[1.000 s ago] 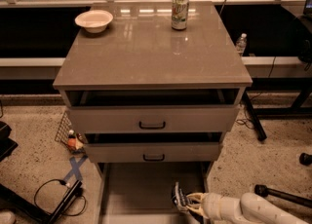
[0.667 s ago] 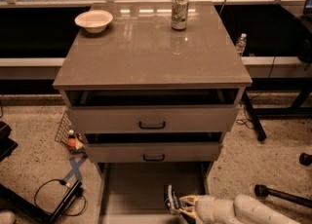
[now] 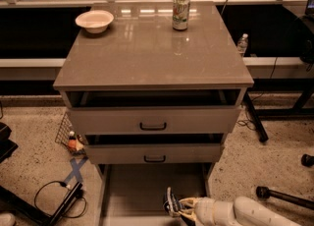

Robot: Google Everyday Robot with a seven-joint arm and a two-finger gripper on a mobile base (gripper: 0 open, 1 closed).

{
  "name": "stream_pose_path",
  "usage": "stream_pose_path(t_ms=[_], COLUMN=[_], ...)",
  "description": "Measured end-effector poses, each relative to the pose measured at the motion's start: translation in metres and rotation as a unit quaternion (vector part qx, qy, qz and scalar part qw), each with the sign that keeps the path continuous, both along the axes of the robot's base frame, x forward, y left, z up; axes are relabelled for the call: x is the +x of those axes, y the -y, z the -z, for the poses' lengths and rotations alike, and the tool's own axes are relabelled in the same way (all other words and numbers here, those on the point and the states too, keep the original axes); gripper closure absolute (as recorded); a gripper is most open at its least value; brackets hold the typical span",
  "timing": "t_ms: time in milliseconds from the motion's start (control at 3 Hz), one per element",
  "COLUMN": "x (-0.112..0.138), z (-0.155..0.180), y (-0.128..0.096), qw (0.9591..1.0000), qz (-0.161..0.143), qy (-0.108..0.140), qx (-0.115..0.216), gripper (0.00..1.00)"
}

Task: Place blue chip bag into bottom drawer

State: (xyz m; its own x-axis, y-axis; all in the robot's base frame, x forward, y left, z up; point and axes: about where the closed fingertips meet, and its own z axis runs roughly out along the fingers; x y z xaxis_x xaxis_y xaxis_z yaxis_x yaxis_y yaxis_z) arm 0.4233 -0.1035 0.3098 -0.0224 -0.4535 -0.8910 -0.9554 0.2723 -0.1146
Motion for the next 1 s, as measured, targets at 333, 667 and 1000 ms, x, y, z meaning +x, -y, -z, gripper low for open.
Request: stream_pose_path(t_ms=[333, 667, 1000], x=[-0.0004, -0.0008, -0.0012], z=[0.0002, 0.0004, 0.0006], y=[-0.0020, -0.0039, -0.0058], qw=[1.0000, 1.0000, 1.0000], qz=[-0.001, -0.003, -0.004], qy=[0.000, -0.001, -0.001], qx=[0.001, 0.002, 0.003], gripper=[0.33, 0.10, 0.00])
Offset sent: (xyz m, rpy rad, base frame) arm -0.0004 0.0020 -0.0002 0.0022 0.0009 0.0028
